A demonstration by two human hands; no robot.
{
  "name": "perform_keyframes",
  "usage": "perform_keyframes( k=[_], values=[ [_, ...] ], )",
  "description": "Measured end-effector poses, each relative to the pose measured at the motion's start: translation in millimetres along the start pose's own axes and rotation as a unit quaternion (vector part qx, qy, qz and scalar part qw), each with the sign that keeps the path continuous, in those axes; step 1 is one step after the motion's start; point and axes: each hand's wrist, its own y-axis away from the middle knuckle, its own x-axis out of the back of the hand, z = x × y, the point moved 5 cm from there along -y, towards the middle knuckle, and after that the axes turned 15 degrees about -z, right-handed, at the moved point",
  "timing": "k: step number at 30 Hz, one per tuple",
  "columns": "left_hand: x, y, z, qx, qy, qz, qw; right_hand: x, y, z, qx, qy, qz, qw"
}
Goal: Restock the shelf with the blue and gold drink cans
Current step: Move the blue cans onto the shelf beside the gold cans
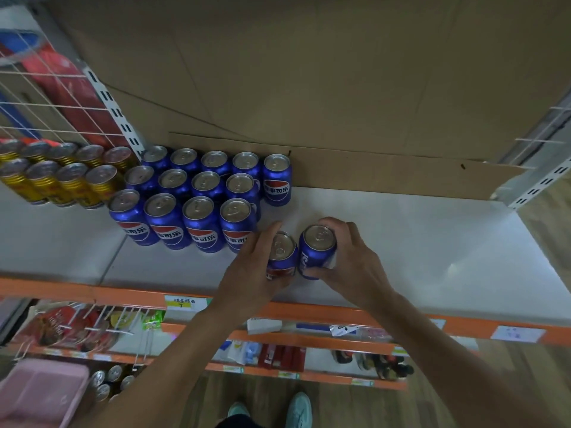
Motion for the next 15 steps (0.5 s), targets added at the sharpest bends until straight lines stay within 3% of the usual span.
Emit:
perform_keyframes(
  k=[3, 9, 15],
  values=[
    [0, 0, -1, 0.002, -0.001, 0.004, 1.0, -6, -3, -3, -0.002, -0.004, 0.018, 1.0],
    [0, -1, -4, 0.004, -0.002, -0.007, 1.0, -1, 3, 2, 0.087, 0.04, -0.053, 0.994],
    [1, -1, 0, -0.027, -0.051, 0.043, 0.997, -4, -3, 4, 0.083, 0.079, -0.031, 0.993]
  ],
)
